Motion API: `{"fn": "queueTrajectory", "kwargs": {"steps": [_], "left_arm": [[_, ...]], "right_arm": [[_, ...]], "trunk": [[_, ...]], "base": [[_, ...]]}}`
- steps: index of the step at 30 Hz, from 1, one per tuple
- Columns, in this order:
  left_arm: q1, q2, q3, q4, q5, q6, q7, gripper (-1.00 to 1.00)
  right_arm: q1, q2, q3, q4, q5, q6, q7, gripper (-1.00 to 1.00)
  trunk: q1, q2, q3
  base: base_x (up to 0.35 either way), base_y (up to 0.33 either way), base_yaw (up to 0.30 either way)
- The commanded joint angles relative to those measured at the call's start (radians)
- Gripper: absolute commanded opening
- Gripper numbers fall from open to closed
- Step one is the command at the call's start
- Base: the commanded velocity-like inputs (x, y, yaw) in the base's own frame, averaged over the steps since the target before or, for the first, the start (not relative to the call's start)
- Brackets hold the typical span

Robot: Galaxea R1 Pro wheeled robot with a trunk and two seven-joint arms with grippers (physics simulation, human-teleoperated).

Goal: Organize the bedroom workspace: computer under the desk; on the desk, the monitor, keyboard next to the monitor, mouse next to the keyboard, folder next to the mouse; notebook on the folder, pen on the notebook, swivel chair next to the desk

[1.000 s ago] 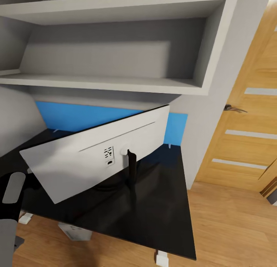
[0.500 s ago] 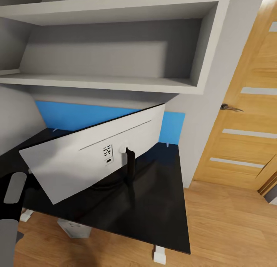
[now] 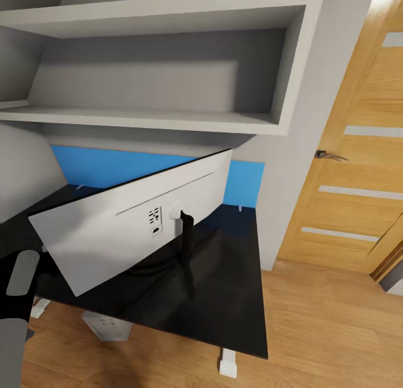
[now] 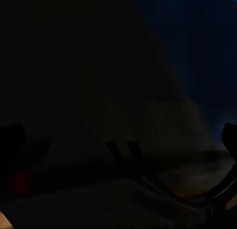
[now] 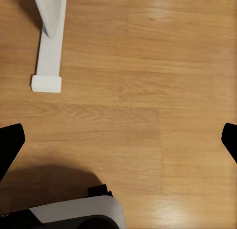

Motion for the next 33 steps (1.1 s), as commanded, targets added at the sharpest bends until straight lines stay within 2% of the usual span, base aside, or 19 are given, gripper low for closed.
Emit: {"fn": "queueTrajectory", "kwargs": {"steps": [1,33], "left_arm": [[-0.001,0.000,0.001,-0.001,0.012,0.003,0.009,1.00],[-0.001,0.000,0.000,-0.001,0.011,0.003,0.009,1.00]], "right_arm": [[-0.001,0.000,-0.001,0.002,-0.006,-0.005,0.004,1.00],[-0.001,0.001,-0.001,0.002,-0.007,-0.004,0.004,1.00]], "trunk": [[0.000,-0.001,-0.001],[0.000,-0.001,-0.001]], "base": [[-0.006,-0.006,0.000],[-0.096,-0.054,0.000]]}}
